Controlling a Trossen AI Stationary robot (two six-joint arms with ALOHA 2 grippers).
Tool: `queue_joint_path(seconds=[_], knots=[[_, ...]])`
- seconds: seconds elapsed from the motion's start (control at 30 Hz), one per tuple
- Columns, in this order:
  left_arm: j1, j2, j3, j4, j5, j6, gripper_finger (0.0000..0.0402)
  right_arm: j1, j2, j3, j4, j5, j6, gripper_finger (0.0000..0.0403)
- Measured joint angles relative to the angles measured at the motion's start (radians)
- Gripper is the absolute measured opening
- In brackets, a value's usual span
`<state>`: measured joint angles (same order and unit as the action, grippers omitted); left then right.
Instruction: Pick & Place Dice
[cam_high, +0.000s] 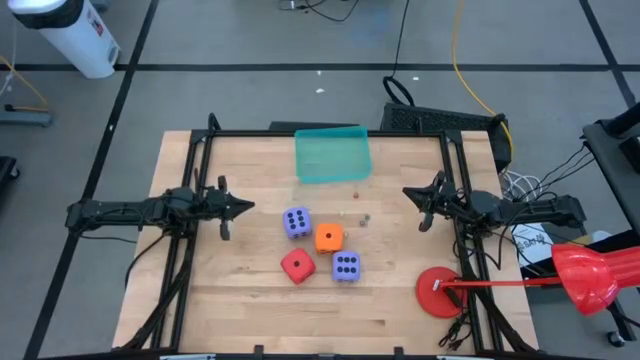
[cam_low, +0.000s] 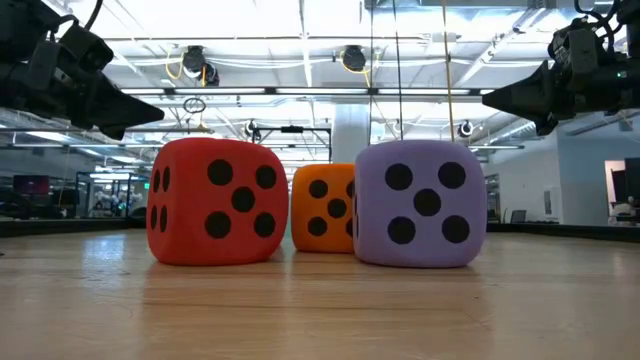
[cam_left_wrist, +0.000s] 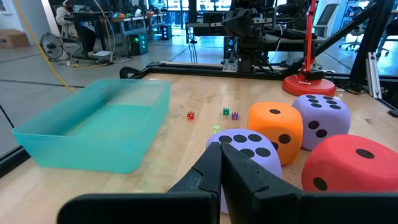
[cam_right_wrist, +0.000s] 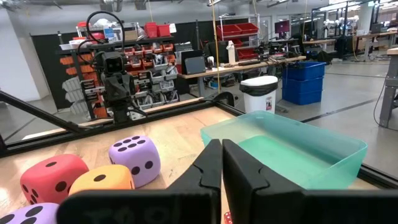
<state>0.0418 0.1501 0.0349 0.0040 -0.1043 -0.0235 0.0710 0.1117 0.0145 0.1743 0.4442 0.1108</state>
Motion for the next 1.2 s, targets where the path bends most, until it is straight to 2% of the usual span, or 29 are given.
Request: queue_joint_path(seconds=[0.47,0.8,0.97,1.2], knots=[[0.000,0.000,0.000,0.001,0.000,0.000,0.0010,0.000,0.000,0.000,0.000,0.000,0.000,0.0004],[0.000,0.000,0.000,0.111,0.000,0.028,0.0010,0.000,0.000,0.000,0.009,-0.001,0.011,0.0004],[0.000,0.000,0.000,0.131,-0.002,-0.020,0.0010,0.000,0.000,0.000,0.009,-0.001,0.010,0.0004],[0.000,0.000,0.000,0.133,-0.079,-0.022,0.0010,-0.001,0.000,0.000,0.065,0.000,-0.072,0.0004]])
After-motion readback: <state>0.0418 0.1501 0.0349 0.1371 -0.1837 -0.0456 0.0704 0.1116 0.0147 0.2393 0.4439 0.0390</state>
